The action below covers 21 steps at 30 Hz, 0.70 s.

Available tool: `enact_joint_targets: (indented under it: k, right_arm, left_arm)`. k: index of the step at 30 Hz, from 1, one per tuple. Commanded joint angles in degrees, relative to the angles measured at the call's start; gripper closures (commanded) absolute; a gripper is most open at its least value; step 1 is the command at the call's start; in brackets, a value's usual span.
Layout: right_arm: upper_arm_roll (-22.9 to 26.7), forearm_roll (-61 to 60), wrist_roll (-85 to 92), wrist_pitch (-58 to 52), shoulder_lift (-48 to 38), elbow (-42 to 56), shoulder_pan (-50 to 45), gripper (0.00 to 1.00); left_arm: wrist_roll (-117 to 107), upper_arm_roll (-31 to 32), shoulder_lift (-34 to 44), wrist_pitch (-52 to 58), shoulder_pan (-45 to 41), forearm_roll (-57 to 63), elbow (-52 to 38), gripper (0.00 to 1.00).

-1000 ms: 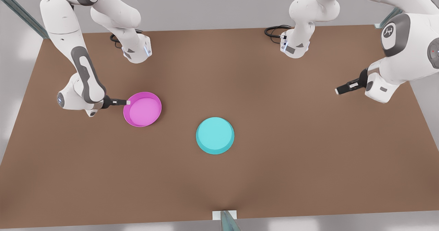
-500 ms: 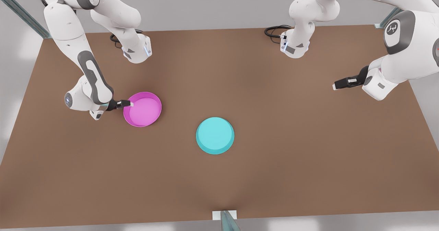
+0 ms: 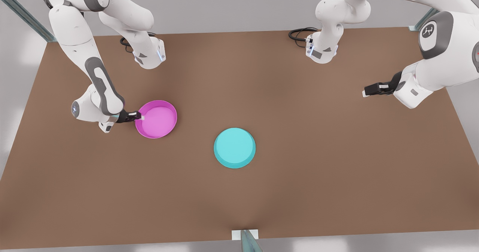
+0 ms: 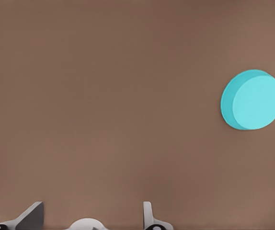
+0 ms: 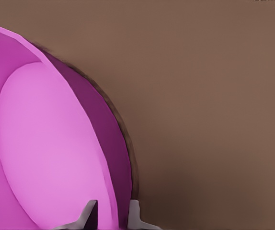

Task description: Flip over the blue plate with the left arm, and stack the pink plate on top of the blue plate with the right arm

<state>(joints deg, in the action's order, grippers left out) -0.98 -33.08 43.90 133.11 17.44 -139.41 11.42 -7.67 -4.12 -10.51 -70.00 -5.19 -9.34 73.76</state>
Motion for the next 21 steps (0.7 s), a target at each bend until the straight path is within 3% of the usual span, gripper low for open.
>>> enact_joint_targets:
  k: [1, 5, 12, 17, 21]
  right_arm:
    - [-0.08, -0.14, 3.91, 0.14, -0.03, 0.01, 0.0, 0.65]
    - [-0.25, -0.14, 3.91, -0.21, -0.12, 0.19, 0.09, 0.79]
    - [-2.27, -2.07, 3.38, -3.73, -1.44, 2.3, 0.0, 0.79]
    - [-9.13, -9.28, -5.49, -6.02, -1.26, 7.31, -0.08, 0.79]
    - [-10.1, -16.84, -16.48, -5.75, 0.23, 12.49, -8.69, 0.79]
  left_arm:
    - [3.54, -0.01, 0.05, 0.04, 0.0, 0.02, -0.02, 0.0]
    - [3.62, -0.01, 0.05, -0.05, 0.09, -0.07, -0.02, 0.0]
    - [3.71, -0.1, 0.05, -0.05, 0.0, 0.02, -0.02, 0.0]
    - [3.71, -0.1, 0.05, -0.05, 0.0, 0.02, -0.02, 0.0]
    - [3.71, -0.1, 0.05, -0.05, 0.0, 0.02, -0.02, 0.0]
